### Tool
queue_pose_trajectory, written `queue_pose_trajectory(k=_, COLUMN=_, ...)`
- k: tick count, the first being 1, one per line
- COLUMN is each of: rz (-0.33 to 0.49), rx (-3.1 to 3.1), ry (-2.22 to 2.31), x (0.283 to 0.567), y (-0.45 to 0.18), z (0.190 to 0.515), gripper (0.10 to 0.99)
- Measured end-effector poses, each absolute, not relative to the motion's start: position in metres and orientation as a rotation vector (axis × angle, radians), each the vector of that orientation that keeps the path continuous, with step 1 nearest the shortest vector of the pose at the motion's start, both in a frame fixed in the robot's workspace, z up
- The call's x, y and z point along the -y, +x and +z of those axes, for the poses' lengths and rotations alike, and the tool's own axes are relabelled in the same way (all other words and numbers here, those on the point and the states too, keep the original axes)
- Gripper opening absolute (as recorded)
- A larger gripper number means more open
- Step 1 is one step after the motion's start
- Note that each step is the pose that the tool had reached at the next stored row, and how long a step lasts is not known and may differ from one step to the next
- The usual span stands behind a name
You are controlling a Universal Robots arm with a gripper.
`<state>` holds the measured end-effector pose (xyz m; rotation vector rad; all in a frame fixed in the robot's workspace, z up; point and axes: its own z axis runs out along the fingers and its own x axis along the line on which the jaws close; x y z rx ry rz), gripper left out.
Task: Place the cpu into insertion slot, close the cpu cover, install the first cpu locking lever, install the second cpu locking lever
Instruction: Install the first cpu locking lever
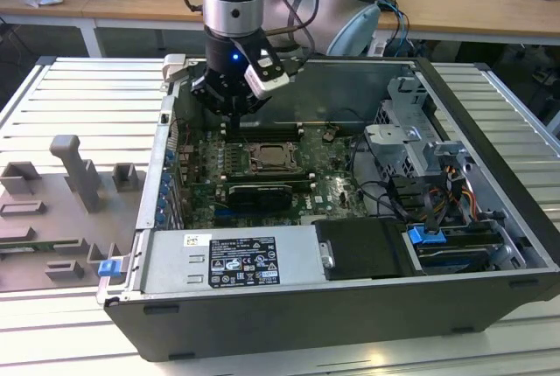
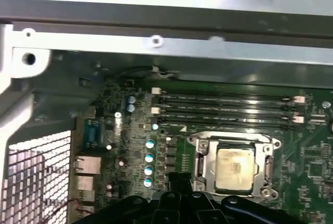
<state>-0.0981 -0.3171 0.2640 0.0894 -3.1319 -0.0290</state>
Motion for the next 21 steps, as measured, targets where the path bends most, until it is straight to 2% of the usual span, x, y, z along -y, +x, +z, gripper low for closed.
queue_pose_trajectory(k=6, rz=-0.042, rx=3.133, ry=0.096, x=0.315, y=-0.109, z=0.259, gripper=0.106)
queue_pose_trajectory(k=12, rz=-0.055, rx=3.133, ry=0.098, x=0.298, y=-0.113, z=0.257, gripper=0.106)
queue_pose_trajectory(k=21, rz=-0.055, rx=3.132, ry=0.105, x=0.291, y=-0.113, z=0.257, gripper=0.106)
